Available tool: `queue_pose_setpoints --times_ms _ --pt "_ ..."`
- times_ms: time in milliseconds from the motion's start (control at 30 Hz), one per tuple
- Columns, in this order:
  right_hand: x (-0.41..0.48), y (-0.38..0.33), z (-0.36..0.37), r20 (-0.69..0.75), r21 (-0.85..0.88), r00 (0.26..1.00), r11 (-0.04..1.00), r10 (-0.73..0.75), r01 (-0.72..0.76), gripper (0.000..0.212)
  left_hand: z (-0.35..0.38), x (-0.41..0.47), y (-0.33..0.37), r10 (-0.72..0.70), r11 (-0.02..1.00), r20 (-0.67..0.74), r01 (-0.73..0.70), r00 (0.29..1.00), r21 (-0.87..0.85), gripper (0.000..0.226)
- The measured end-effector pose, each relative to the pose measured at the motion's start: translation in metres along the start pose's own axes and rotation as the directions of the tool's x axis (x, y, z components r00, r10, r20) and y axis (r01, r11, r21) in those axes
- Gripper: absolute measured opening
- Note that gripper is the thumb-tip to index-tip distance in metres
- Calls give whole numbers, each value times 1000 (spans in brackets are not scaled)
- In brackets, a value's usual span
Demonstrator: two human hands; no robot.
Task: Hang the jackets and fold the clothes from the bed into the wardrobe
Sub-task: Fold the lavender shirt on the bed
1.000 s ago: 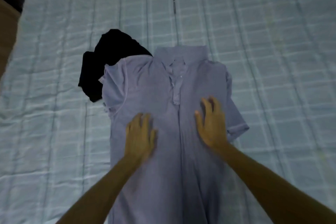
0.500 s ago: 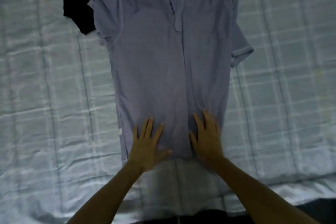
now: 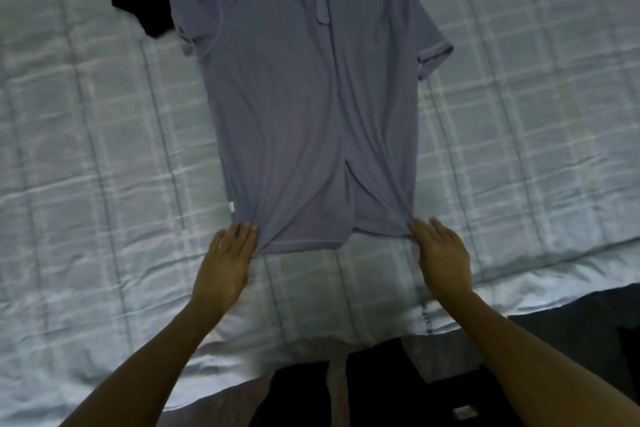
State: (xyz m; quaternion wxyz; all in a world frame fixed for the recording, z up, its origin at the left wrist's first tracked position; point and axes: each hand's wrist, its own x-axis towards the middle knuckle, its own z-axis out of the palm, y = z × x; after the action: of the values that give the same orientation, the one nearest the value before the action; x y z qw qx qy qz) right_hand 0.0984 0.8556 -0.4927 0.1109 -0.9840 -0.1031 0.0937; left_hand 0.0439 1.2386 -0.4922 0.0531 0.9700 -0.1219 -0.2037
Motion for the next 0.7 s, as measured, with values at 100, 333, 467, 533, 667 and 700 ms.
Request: queue_pose_setpoints --times_ms 100,333,467,533,667,700 --pt "-22 23 -21 26 -106 999 994 44 -41 52 -9 -29 -18 -39 996 8 38 999 82 48" --pt "-26 20 -30 147 -108 989 994 -14 30 34 -36 -18 9 -103 994 132 98 986 38 37" --pt "11 -8 -40 28 92 997 993 70 -72 41 -66 31 29 -67 997 15 67 998 -45 37" --pt "39 -16 -42 -24 142 996 986 91 -87 41 -78 67 38 -57 997 20 58 998 -57 36" --pt "105 -18 -44 -27 335 940 889 340 -312 31 -95 147 66 -16 994 0 16 1000 -112 44" --pt "124 -15 -46 -17 413 910 832 413 -370 29 -100 167 74 -3 992 -4 2 1000 -130 49"
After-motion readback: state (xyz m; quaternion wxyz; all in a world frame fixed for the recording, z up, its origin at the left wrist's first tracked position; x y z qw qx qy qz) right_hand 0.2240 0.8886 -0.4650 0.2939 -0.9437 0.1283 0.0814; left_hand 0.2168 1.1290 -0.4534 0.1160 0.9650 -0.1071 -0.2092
